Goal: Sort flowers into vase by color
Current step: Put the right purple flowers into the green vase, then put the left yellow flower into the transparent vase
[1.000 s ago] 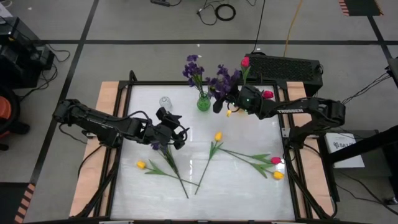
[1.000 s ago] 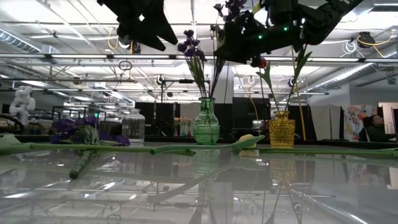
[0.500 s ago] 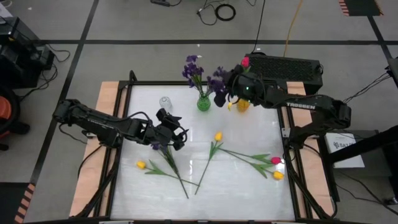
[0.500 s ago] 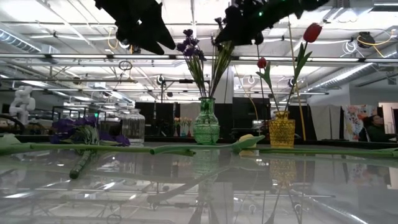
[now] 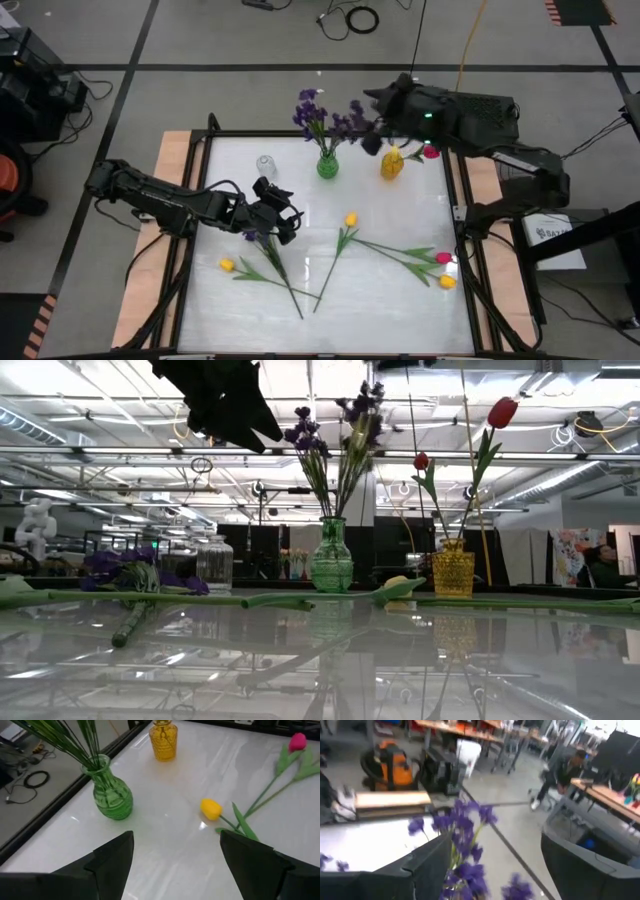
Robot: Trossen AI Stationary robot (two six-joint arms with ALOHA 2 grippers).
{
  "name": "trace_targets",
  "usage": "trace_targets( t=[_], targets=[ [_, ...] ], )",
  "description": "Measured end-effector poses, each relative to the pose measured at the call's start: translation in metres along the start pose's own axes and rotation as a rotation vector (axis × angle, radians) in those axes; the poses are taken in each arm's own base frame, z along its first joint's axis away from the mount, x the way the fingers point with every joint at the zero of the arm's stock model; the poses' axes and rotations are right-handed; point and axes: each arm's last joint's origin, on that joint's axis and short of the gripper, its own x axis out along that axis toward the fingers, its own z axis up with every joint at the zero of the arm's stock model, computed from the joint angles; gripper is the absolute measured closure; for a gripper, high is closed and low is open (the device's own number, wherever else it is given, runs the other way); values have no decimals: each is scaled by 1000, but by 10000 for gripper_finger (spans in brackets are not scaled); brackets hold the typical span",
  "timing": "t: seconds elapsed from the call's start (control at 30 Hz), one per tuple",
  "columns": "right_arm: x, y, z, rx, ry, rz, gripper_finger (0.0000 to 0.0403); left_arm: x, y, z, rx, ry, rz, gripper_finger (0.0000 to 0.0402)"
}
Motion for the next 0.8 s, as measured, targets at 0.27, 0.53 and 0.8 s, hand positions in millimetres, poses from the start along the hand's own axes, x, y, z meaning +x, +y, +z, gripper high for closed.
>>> trace_targets(
  t=[0.27, 0.53, 0.8],
  targets=[
    [-64, 21, 10, 71, 0, 248, 103, -4, -2, 0, 2, -5, -20, 98],
    [-93, 94, -25, 80, 83, 484, 116, -29, -12, -3, -99, 4, -139, 98],
    [-103, 162, -74, 119, 88, 590, 128, -46, -52, -44, -291, 141, -221, 98]
  ],
)
